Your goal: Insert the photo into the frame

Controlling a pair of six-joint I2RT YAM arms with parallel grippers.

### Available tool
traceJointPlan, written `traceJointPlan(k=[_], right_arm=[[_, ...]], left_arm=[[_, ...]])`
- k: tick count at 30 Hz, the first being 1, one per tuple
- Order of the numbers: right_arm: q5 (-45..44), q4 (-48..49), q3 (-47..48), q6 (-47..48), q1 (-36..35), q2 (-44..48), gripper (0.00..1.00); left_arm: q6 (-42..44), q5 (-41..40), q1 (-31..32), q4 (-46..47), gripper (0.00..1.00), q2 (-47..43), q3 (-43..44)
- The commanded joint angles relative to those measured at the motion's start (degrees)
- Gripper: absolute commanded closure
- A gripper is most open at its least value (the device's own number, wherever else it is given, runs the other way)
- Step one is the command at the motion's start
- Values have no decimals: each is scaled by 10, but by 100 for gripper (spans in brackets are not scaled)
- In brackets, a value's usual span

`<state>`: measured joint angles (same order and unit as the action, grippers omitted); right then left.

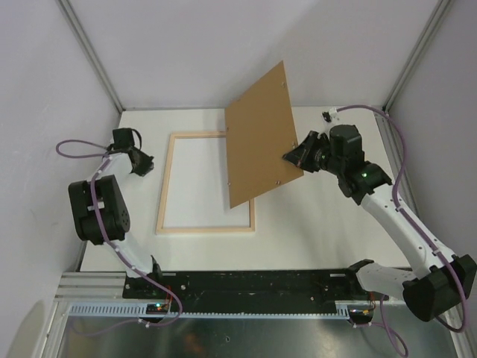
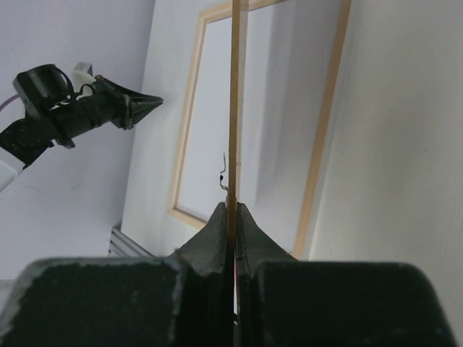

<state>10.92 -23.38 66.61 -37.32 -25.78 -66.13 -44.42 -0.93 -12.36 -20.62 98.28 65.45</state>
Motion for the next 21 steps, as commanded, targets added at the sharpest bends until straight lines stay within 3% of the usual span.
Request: traceJointPlan(k=[1, 9, 21], right_arm=[[138, 225, -52, -96, 39, 36, 100], [178, 331, -140, -162, 61, 39, 100], [179, 378, -210, -169, 75, 44, 100]], left_arm=[[25, -23, -2, 14, 99, 25, -4], [26, 2, 8, 14, 100, 64, -17], [11, 5, 82, 15, 100, 77, -36]])
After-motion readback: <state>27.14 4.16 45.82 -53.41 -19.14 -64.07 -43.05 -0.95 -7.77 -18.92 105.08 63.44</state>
